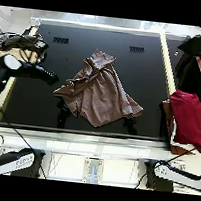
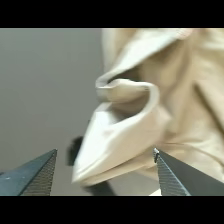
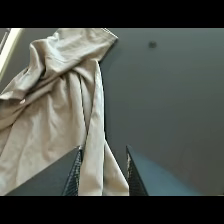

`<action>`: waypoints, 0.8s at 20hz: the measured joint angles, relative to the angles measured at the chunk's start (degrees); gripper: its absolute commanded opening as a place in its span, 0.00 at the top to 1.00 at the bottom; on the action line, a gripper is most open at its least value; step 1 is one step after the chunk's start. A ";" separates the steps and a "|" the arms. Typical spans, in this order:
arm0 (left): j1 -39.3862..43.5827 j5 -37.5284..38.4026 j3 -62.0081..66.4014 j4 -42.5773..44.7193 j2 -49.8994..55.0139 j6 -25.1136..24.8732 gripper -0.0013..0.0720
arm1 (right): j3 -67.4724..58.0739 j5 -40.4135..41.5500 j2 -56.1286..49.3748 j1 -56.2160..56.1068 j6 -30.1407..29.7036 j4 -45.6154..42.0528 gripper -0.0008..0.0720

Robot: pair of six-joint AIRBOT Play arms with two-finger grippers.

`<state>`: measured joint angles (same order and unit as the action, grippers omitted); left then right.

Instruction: Fold the shirts.

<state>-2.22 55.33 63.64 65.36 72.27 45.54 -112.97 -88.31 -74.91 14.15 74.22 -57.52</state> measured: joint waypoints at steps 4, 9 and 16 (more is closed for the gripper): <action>2.21 0.39 0.76 -4.13 6.93 -3.91 0.11 | 0.55 -2.78 3.39 0.59 0.39 0.26 0.56; 3.08 1.77 3.65 -7.85 12.26 -5.44 0.11 | 0.74 -5.40 4.52 0.79 0.61 0.31 0.56; 3.26 5.88 6.54 -8.85 17.07 -5.22 0.14 | 0.76 -6.71 4.83 0.79 1.09 0.52 0.56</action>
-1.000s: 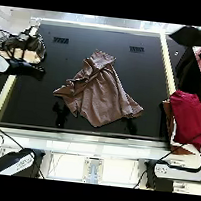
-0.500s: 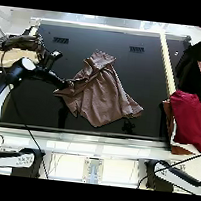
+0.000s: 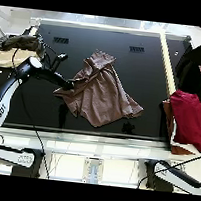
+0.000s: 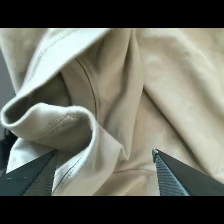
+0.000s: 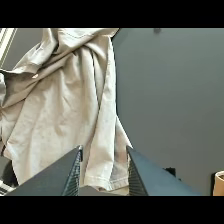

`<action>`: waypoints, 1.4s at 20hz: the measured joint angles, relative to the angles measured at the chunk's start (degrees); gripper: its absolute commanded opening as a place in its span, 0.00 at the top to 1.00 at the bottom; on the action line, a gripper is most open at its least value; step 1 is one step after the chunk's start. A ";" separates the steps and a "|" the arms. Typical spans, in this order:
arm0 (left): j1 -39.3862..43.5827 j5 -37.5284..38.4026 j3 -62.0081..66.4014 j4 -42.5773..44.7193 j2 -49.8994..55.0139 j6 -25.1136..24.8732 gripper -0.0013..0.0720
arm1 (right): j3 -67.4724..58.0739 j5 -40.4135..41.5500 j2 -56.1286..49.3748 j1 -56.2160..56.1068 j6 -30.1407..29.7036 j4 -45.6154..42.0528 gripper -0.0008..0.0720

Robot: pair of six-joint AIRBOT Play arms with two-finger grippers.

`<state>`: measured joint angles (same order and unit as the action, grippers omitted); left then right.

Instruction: Fold the shirts.

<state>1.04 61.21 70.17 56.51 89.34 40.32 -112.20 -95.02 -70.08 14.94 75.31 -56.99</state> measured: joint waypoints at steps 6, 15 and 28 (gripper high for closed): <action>0.00 0.94 0.33 7.37 1.11 1.27 0.40 | 1.88 -4.57 0.15 0.00 1.01 0.57 0.56; 0.00 -0.35 0.37 10.69 1.29 2.34 0.97 | 43.01 8.92 3.69 -11.54 1.68 0.63 0.23; 0.00 -0.52 0.37 10.97 1.29 2.95 0.97 | 72.52 42.34 2.78 -21.68 17.53 2.05 0.21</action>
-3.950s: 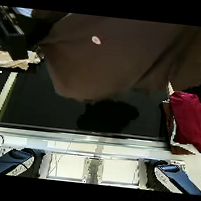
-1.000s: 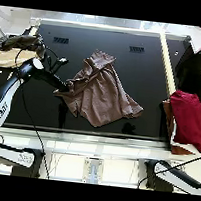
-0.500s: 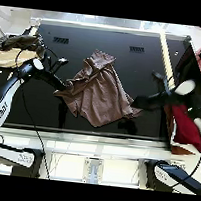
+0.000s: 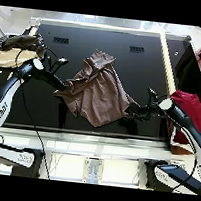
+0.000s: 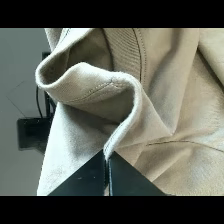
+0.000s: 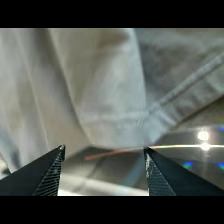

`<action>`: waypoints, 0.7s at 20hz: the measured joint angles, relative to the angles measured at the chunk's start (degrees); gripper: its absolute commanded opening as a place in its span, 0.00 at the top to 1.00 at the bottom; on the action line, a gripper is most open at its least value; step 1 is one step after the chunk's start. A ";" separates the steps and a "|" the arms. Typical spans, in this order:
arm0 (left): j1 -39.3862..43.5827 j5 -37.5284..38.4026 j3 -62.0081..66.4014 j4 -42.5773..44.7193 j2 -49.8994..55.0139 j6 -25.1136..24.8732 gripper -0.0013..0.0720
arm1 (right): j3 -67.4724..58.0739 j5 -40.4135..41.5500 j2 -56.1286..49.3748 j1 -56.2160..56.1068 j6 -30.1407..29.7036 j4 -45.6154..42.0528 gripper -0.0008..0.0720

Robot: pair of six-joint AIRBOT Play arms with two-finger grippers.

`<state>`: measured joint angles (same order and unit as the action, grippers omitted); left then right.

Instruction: Fold the shirts.

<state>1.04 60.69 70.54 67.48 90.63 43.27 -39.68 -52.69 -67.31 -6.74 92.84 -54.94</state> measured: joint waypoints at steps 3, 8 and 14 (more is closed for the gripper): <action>0.00 0.02 0.00 0.00 0.00 0.00 0.97 | 0.42 3.30 -2.62 -0.35 1.55 2.69 0.40; -0.09 0.09 0.09 0.07 -0.83 0.00 0.97 | -0.55 8.90 -4.09 -1.25 -0.20 6.34 0.97; -3.04 0.90 0.72 3.52 -10.23 5.22 0.97 | -12.72 10.08 3.58 -0.15 -3.10 -3.30 0.97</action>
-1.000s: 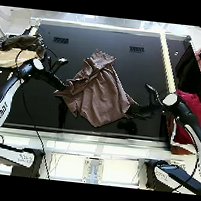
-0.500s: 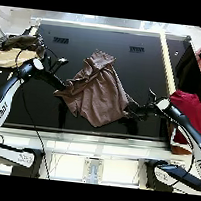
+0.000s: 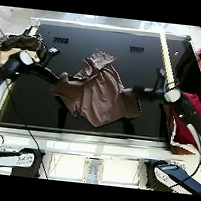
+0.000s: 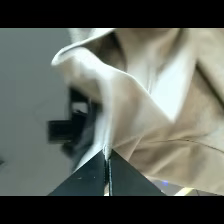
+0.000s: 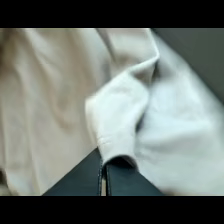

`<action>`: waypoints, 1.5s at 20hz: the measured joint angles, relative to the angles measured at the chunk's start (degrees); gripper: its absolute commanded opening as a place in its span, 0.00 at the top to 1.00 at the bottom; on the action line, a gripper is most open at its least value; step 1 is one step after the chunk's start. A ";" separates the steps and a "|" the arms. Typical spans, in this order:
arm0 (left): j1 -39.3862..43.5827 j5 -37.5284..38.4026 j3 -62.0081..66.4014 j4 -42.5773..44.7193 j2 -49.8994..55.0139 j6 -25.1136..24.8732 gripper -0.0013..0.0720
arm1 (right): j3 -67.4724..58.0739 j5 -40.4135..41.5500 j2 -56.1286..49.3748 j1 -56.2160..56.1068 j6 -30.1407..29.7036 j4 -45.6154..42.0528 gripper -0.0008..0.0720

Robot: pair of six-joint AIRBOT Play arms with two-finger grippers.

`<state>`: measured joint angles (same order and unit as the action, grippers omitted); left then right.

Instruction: Fold the shirts.

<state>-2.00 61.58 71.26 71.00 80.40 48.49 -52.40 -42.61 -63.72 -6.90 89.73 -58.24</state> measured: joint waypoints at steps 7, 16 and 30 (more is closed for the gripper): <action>-6.56 9.05 0.00 4.72 -9.70 14.80 0.97 | -26.69 7.34 -8.33 7.50 -0.17 -5.14 0.97; -6.73 10.97 -8.92 4.87 -6.27 26.32 0.12 | -50.36 6.12 -36.04 8.70 0.70 10.75 0.26; -12.66 0.09 -11.76 5.49 -10.71 21.00 0.03 | -53.42 -28.06 -8.24 22.51 -8.15 -6.23 0.27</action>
<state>-14.66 61.67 59.51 76.49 69.69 69.49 -105.82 -70.67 -71.96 15.62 81.58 -64.47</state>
